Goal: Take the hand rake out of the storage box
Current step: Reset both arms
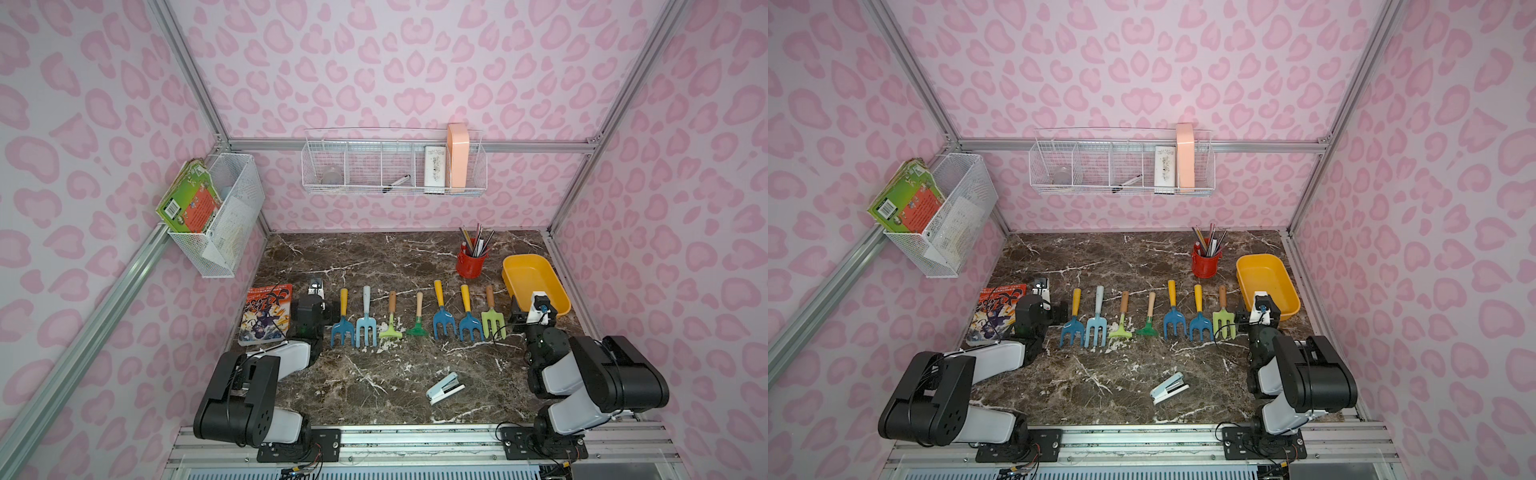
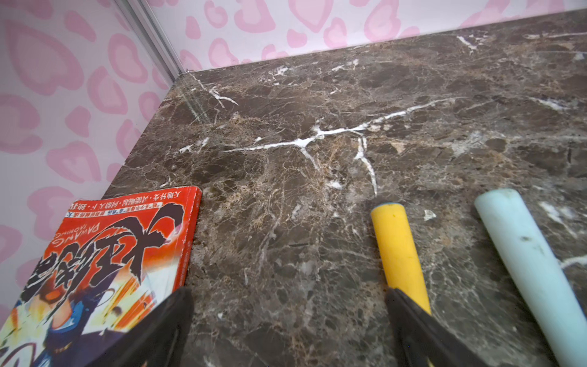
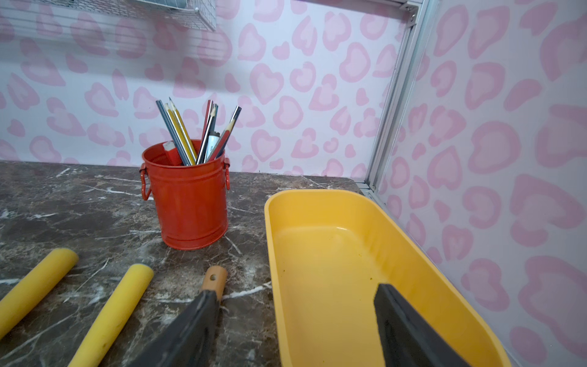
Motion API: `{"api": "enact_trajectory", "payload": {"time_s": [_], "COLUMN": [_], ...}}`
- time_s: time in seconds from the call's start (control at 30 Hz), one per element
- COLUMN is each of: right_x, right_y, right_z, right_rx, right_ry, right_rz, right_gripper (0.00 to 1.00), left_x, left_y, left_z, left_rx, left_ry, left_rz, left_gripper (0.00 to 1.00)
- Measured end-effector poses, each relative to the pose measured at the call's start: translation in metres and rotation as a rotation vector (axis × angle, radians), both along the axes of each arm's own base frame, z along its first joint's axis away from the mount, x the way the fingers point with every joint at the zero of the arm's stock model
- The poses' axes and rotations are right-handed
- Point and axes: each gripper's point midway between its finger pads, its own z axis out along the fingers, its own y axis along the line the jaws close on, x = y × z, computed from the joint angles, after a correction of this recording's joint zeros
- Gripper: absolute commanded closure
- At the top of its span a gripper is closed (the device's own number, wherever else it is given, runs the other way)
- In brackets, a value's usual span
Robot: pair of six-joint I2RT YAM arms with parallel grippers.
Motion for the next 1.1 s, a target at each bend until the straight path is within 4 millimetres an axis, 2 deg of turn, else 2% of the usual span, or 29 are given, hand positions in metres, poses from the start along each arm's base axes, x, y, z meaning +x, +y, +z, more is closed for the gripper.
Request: {"api": "enact_trajectory", "payload": {"time_s": [0.17, 0.3, 0.37, 0.43, 0.47, 1.1], "right_x": [0.01, 0.019, 0.021, 0.023, 0.023, 0.025], "right_y": [0.002, 0.001, -0.001, -0.002, -0.002, -0.001], "right_z": [0.003, 0.0, -0.003, -0.006, -0.007, -0.016], "right_rx": [-0.007, -0.008, -0.005, 0.0, 0.006, 0.02], "right_ry": [0.004, 0.031, 0.046, 0.061, 0.069, 0.109], "right_rz": [0.004, 0.012, 0.011, 0.018, 0.021, 0.036], "right_gripper": [0.19, 0.18, 0.17, 0.03, 0.01, 0.01], "left_x": [0.004, 0.016, 0.016, 0.016, 0.016, 0.018], "left_y": [0.0, -0.004, -0.006, -0.006, -0.006, -0.008], "left_z": [-0.02, -0.005, -0.005, -0.005, -0.005, -0.005], "left_rx": [-0.021, -0.038, -0.043, -0.044, -0.043, -0.046], "left_ry": [0.014, -0.04, -0.041, -0.041, -0.041, -0.04], "left_rz": [-0.024, -0.048, -0.06, -0.061, -0.065, -0.073], "left_gripper": [0.02, 0.01, 0.01, 0.01, 0.02, 0.01]}}
